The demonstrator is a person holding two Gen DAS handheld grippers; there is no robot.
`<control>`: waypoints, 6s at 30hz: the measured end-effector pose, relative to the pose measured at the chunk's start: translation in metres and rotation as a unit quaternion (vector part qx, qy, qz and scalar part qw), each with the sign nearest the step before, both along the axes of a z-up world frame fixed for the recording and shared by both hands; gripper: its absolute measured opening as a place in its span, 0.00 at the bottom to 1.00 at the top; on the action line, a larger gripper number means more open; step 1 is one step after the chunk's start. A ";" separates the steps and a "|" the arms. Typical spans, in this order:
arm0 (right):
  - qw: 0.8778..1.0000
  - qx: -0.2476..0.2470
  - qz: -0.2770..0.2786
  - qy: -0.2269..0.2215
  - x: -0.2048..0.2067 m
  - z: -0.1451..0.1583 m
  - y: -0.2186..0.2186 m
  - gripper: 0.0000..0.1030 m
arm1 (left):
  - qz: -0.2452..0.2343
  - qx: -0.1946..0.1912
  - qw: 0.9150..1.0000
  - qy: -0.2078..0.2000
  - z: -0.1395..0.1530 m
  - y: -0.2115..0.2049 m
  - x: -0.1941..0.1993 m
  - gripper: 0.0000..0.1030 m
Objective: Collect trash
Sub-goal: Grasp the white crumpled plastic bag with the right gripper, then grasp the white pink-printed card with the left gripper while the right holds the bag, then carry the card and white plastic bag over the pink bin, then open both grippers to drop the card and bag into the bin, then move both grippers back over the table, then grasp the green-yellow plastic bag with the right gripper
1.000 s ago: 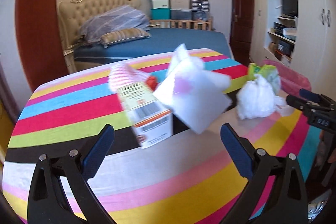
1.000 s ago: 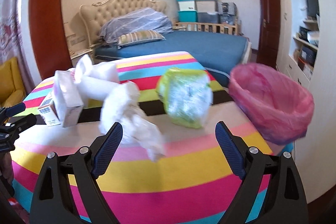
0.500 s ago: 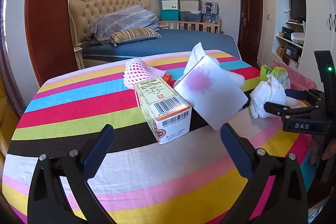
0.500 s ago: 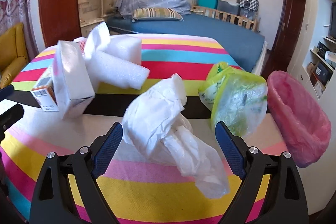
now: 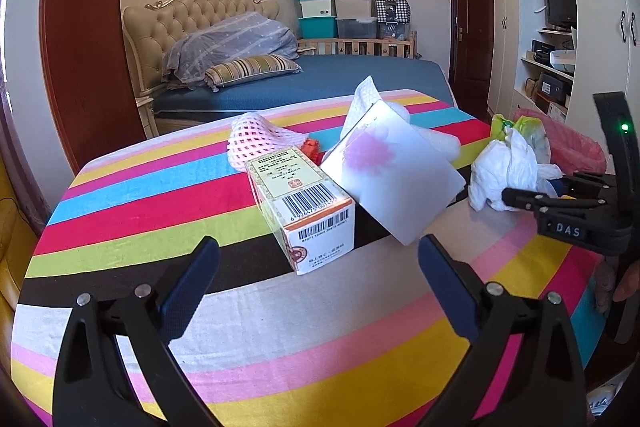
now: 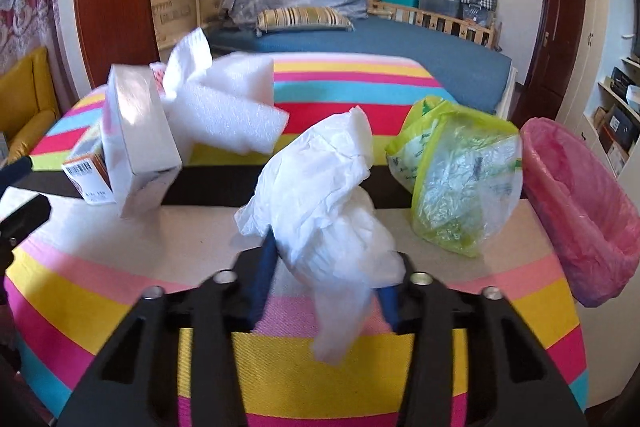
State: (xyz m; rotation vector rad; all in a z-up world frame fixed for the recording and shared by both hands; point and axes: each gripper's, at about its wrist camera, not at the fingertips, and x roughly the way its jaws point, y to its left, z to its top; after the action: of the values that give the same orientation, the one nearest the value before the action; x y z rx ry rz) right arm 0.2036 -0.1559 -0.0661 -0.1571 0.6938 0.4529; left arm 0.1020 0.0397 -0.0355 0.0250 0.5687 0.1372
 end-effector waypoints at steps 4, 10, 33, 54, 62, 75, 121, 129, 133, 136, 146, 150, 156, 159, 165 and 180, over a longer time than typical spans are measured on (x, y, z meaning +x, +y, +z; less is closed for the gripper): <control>0.999 0.022 -0.002 -0.027 -0.010 0.006 -0.006 0.30 | -0.001 0.001 1.000 0.001 -0.002 0.000 0.001 0.94; 0.998 0.032 -0.012 -0.048 -0.016 0.011 -0.012 0.28 | -0.027 -0.051 0.998 0.002 -0.003 -0.004 0.005 0.94; 0.991 0.109 -0.040 -0.065 -0.016 0.018 -0.044 0.29 | 0.010 -0.270 0.962 0.039 -0.018 -0.014 0.081 0.88; 0.988 0.121 -0.051 -0.080 -0.027 0.021 -0.051 0.29 | -0.010 -0.124 0.992 0.002 0.003 -0.051 0.051 0.72; 0.987 0.116 -0.056 -0.094 -0.036 0.026 -0.062 0.29 | -0.032 -0.044 0.998 -0.034 0.014 -0.073 0.030 0.72; 0.983 0.096 -0.072 -0.136 -0.050 0.044 -0.091 0.29 | -0.106 0.023 0.993 -0.048 0.024 -0.122 0.032 0.72; 0.973 0.048 -0.189 -0.121 0.092 0.035 -0.300 0.52 | -0.323 0.003 0.945 0.056 0.024 -0.360 0.275 0.73; 0.967 0.078 -0.199 -0.140 0.072 0.043 -0.315 0.63 | -0.296 0.026 0.954 0.032 0.028 -0.335 0.263 0.85; 0.966 0.081 -0.198 -0.142 0.050 0.045 -0.312 0.65 | -0.279 0.018 0.960 0.020 0.038 -0.309 0.243 0.92; 0.967 0.083 -0.195 -0.139 0.037 0.043 -0.305 0.66 | -0.242 0.013 0.970 0.026 0.042 -0.287 0.227 0.92; 0.978 0.093 -0.152 -0.106 0.015 0.029 -0.242 0.72 | -0.184 0.025 0.983 -0.002 0.043 -0.195 0.153 0.94; 0.984 0.095 -0.126 -0.089 0.018 0.026 -0.205 0.76 | -0.162 0.014 0.987 -0.010 0.037 -0.153 0.122 0.94; 0.991 0.080 -0.081 -0.067 0.025 0.023 -0.153 0.81 | -0.134 -0.014 0.991 -0.012 0.030 -0.094 0.080 0.95; 0.994 0.070 -0.066 -0.054 0.031 0.022 -0.129 0.82 | -0.119 -0.015 0.993 -0.002 0.026 -0.074 0.066 0.95; 0.997 0.040 -0.067 -0.013 0.054 0.019 -0.100 0.82 | -0.066 -0.012 0.998 0.006 0.018 -0.022 0.038 0.95; 0.996 -0.004 -0.085 0.028 0.095 0.006 -0.062 0.79 | 0.012 -0.056 0.998 0.016 0.012 0.055 0.027 0.95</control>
State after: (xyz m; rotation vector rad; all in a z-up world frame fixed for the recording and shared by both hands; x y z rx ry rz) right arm 0.2987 -0.2176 -0.0605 -0.0913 0.7575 0.2924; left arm 0.1289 0.0947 -0.0231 -0.0881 0.6076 0.1276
